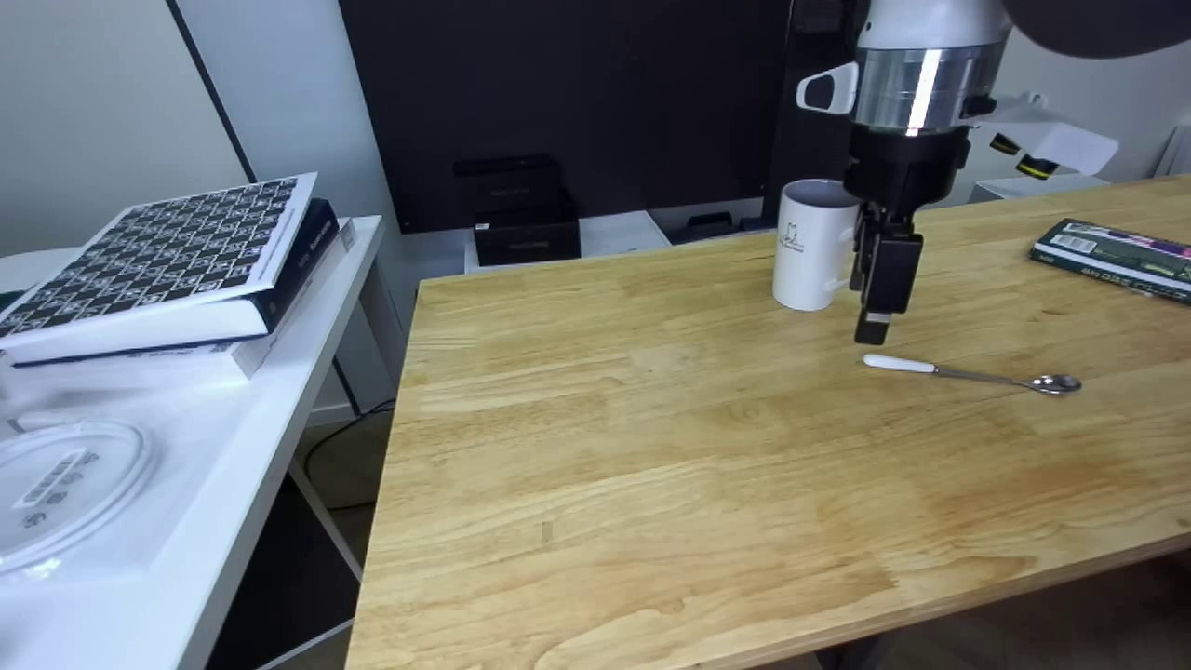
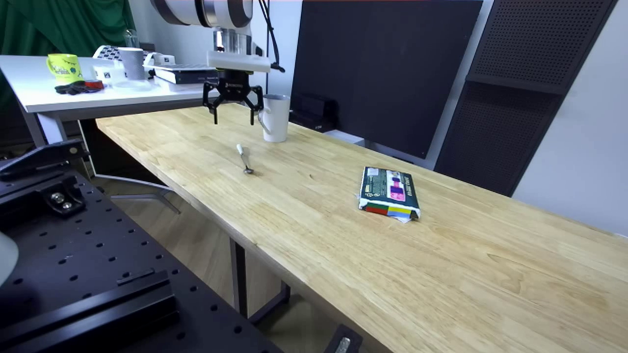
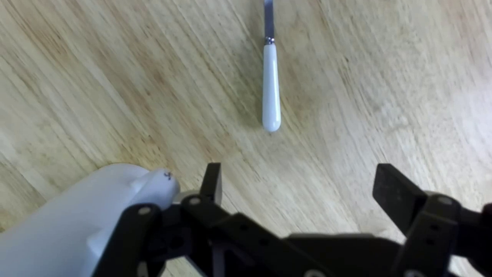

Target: Put the spoon in the white cup

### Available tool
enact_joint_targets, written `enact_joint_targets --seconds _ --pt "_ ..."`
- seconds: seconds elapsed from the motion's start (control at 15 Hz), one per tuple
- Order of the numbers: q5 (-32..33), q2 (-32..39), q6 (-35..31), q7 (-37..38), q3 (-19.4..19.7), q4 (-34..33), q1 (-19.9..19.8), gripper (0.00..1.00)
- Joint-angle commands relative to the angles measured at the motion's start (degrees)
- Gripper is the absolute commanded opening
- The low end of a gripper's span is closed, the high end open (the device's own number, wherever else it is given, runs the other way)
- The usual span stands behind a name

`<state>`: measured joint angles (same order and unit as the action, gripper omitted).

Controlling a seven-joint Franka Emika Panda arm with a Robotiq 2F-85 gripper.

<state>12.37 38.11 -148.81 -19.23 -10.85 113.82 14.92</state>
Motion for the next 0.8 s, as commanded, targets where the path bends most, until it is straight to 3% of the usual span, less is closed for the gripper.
enact_joint_targets --seconds 0.0,0.73 --pt "0.3 1.7 -2.3 1.9 -0.1 0.4 -0.5 1.00" --pt "-1.6 3.7 -4.9 1.6 -1.6 4.9 -2.0 1.00"
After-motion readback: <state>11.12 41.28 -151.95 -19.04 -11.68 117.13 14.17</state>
